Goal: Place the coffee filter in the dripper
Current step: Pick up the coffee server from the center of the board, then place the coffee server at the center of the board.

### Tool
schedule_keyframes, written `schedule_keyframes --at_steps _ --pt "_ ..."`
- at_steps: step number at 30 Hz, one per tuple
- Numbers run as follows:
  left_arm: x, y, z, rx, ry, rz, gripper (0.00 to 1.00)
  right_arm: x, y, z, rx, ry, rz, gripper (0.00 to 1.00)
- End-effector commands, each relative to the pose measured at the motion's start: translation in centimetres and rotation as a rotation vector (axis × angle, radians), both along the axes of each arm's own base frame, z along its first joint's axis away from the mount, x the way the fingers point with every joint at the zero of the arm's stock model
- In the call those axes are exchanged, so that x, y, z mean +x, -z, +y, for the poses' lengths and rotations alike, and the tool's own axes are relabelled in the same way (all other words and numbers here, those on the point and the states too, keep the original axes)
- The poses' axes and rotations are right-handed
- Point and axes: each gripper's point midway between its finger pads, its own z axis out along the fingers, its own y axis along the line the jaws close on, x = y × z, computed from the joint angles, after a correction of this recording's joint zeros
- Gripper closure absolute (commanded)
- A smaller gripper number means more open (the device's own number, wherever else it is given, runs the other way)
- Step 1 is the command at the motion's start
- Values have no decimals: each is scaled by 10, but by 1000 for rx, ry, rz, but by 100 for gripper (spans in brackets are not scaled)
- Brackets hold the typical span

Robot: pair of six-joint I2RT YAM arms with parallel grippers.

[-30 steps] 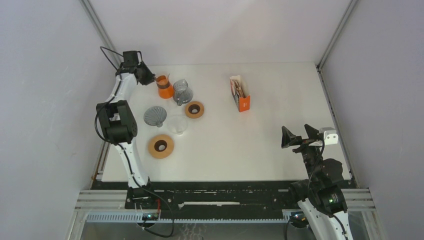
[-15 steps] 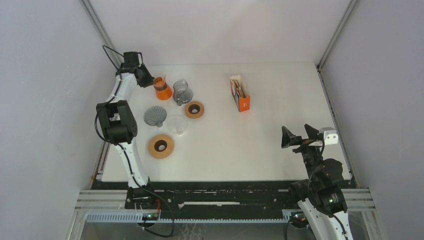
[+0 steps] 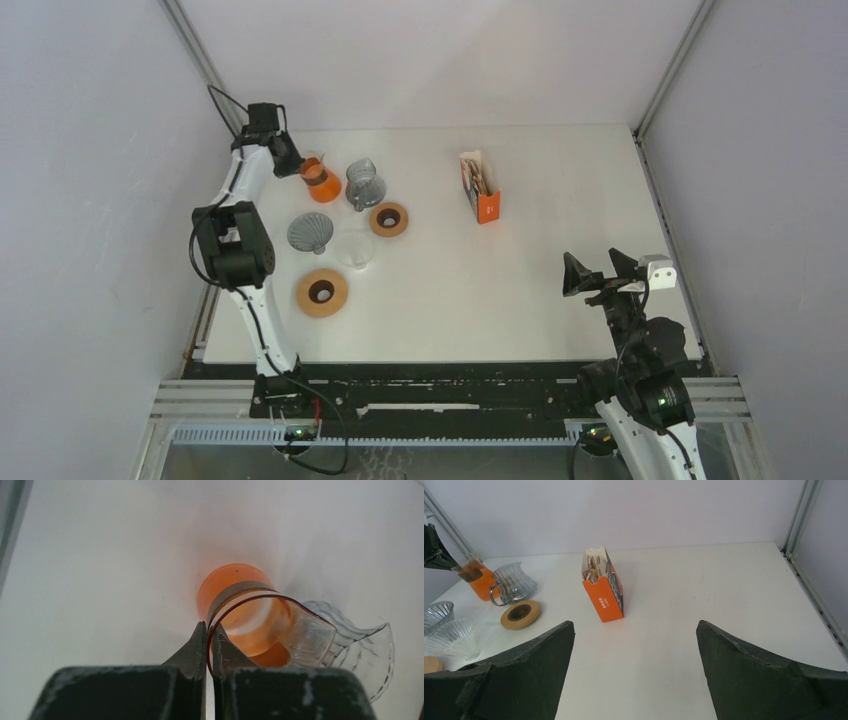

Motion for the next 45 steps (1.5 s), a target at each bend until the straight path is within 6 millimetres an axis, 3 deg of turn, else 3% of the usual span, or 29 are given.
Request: schedule_keyframes --at_steps 1,12,16,20,31,36,39,45 --pt "-5 -79 9 94 -4 -134 100 -2 -11 0 4 -2 -48 0" --pt "-47 -175 -37 123 66 -301 100 -7 -19 0 19 -14 -85 0" --pt "-69 -198 -70 113 135 -327 100 -9 -21 1 23 -21 -99 0" --pt "-93 -208 -104 87 198 -340 100 -12 -24 2 30 -28 -114 0" --pt "-153 -204 -190 6 334 -344 100 -17 -30 6 42 -55 -135 0" --pt "-175 -183 -225 -46 365 -316 100 -17 -29 7 45 -59 -133 0" --pt "-190 -167 -259 -56 426 -289 100 -18 -29 7 46 -60 -132 0" --pt "-205 -141 -308 -42 503 -232 100 -18 -29 7 48 -61 -132 0"
